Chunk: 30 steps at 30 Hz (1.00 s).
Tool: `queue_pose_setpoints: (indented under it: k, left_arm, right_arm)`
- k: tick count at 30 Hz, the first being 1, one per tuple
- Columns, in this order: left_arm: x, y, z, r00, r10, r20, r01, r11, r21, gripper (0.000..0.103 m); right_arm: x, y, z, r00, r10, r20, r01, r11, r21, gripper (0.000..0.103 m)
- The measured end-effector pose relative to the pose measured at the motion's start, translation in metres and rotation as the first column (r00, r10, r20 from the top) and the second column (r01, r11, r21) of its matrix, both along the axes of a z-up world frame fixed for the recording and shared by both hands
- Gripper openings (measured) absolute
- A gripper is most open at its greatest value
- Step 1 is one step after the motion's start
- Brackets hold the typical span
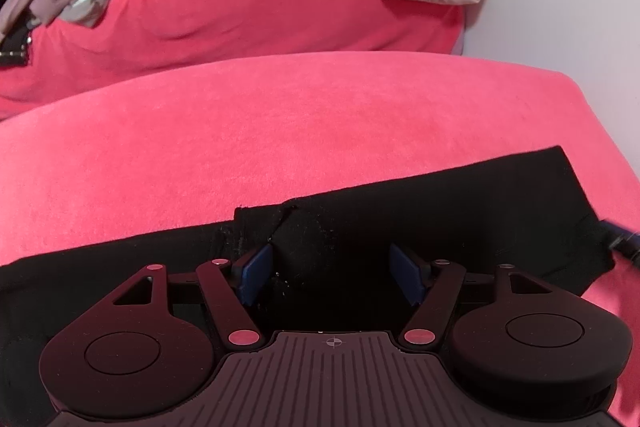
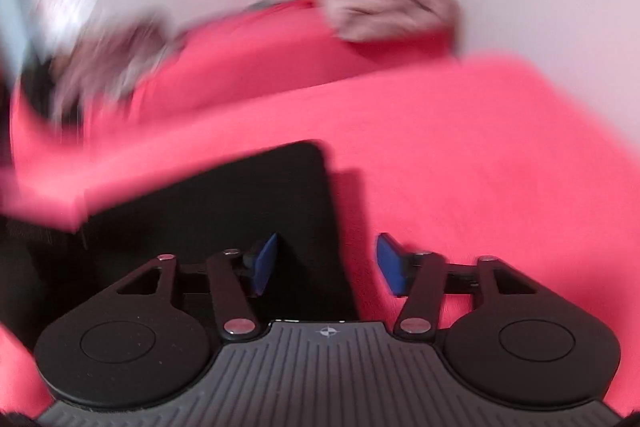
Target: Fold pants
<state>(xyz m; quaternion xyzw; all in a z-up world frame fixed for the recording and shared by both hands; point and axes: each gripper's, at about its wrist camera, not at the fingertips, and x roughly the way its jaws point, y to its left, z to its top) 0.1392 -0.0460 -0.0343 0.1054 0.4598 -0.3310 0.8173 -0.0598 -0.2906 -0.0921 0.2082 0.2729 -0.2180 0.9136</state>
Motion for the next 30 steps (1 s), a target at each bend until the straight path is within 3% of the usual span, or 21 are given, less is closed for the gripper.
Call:
queue_pose_setpoints:
  k: [3,6,8,10,12,15,16,18,21,24,27,30]
  left_arm:
    - [0.002,-0.002,0.001,1.000,0.001,-0.008,-0.001,1.000,0.011,0.103]
    - [0.006,-0.007,0.002,1.000,0.001,-0.027,-0.001,1.000,0.030,0.103]
    - [0.007,-0.008,0.003,1.000,0.000,-0.029,0.001,0.999,0.035,0.103]
    - [0.005,-0.010,0.003,1.000,0.002,-0.023,-0.002,0.999,0.040,0.103]
    - [0.005,-0.012,0.003,1.000,0.009,-0.023,-0.008,0.999,0.046,0.103]
    - [0.006,-0.018,0.004,0.999,0.021,-0.031,-0.019,0.998,0.068,0.103]
    - [0.007,-0.020,0.005,0.999,0.022,-0.036,-0.020,0.997,0.075,0.103]
    - [0.009,-0.021,0.008,0.998,0.025,-0.054,-0.020,0.996,0.091,0.103]
    - [0.008,-0.020,0.015,0.998,0.012,-0.065,-0.004,0.992,0.129,0.103]
    - [0.002,0.000,0.026,0.999,0.016,-0.052,-0.008,0.990,0.143,0.103]
    - [-0.004,0.040,0.036,0.995,0.095,-0.007,-0.093,0.983,0.161,0.103]
    - [-0.007,0.096,0.039,0.976,0.217,-0.030,-0.212,0.968,0.133,0.103]
  right_arm:
    - [0.010,0.034,0.017,0.998,0.067,0.018,-0.062,0.975,-0.214,0.063]
    - [0.025,0.029,0.006,0.996,0.084,0.010,-0.082,0.989,-0.124,0.068]
    - [0.033,0.015,-0.017,0.995,0.054,-0.086,-0.054,0.999,0.000,0.069]
    - [0.016,0.000,-0.019,0.999,-0.041,0.011,0.039,0.992,0.117,0.069]
    - [0.006,0.007,-0.006,0.991,-0.122,0.062,0.117,0.990,0.083,0.069]
    - [0.009,0.032,-0.002,0.993,-0.032,0.111,0.033,0.999,-0.006,0.071]
    - [0.014,0.038,-0.005,0.996,-0.002,0.086,0.004,1.000,-0.030,0.077]
    - [0.027,0.047,-0.018,1.000,0.022,-0.022,-0.025,0.994,-0.105,0.079]
    - [0.018,0.048,-0.017,1.000,0.026,-0.009,-0.027,0.995,-0.100,0.079]
    - [-0.014,0.034,0.000,0.997,-0.049,0.053,0.052,0.996,-0.069,0.079]
    - [-0.035,0.030,0.018,0.993,-0.060,0.097,0.072,0.989,-0.128,0.079]
    - [-0.028,0.041,0.032,0.992,0.059,0.115,-0.036,0.981,-0.193,0.079]
